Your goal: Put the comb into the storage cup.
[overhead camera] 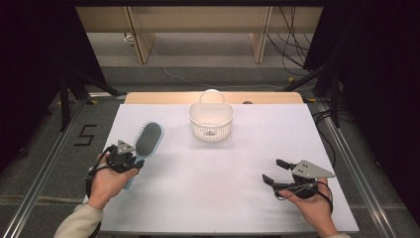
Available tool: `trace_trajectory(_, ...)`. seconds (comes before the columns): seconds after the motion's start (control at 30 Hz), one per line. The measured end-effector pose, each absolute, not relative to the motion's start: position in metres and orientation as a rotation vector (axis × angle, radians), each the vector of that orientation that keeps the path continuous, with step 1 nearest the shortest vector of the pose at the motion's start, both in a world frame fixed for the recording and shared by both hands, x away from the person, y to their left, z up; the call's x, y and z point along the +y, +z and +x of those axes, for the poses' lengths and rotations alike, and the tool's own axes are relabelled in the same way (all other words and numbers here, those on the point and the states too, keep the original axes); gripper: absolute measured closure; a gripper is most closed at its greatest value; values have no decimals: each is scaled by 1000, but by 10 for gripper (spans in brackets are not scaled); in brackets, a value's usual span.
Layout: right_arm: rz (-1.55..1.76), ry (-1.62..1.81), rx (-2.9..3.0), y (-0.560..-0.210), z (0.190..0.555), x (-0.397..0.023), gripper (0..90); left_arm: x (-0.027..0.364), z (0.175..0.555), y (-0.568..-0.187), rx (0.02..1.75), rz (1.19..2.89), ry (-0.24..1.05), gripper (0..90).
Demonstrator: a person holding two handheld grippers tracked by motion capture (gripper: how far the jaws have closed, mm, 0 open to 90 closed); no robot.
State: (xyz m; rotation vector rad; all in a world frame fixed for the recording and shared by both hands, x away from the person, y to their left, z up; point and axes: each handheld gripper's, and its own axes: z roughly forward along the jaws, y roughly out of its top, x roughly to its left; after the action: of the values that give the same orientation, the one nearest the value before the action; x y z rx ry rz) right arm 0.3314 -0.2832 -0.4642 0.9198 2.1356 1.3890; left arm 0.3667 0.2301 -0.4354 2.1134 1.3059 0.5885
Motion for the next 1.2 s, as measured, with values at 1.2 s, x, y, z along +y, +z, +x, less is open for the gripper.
trace_trajectory(1.2, 932, 1417, 2110, -464, 331, -286, 166, 227, 369, -431, 1255, 1982, 635, 700)
